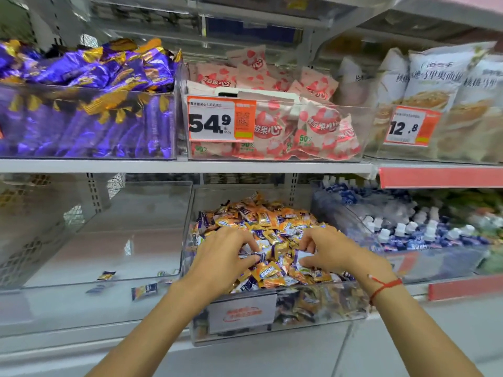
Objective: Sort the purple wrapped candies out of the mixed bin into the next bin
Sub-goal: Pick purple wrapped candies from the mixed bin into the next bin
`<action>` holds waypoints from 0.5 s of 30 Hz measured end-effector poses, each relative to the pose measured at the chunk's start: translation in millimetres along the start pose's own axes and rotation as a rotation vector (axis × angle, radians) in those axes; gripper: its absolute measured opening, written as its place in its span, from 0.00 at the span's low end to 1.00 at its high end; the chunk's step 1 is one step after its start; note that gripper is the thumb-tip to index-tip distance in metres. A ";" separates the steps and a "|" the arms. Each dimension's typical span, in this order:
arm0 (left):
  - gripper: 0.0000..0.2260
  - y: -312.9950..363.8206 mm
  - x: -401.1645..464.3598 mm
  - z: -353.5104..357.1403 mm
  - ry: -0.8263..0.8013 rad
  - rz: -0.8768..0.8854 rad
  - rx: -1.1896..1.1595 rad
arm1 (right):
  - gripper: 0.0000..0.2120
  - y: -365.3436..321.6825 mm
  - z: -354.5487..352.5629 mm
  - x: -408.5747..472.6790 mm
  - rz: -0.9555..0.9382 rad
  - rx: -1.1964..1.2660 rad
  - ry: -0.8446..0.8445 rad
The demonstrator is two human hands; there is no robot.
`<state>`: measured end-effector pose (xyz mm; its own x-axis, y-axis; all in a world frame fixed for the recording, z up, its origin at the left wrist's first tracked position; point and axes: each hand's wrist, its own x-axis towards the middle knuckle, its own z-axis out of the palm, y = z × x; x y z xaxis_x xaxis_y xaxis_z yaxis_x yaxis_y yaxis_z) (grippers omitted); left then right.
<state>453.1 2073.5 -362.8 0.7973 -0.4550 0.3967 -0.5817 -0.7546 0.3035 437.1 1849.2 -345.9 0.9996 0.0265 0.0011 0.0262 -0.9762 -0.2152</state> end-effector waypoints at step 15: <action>0.17 -25.5 -21.4 -33.4 0.166 -0.126 -0.307 | 0.15 -60.4 20.0 21.4 -0.242 0.005 0.136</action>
<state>445.5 2118.3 -350.1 0.8432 -0.2658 0.4674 -0.5223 -0.6113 0.5945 456.8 1913.0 -352.4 0.9556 0.2298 0.1842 0.2651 -0.9437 -0.1977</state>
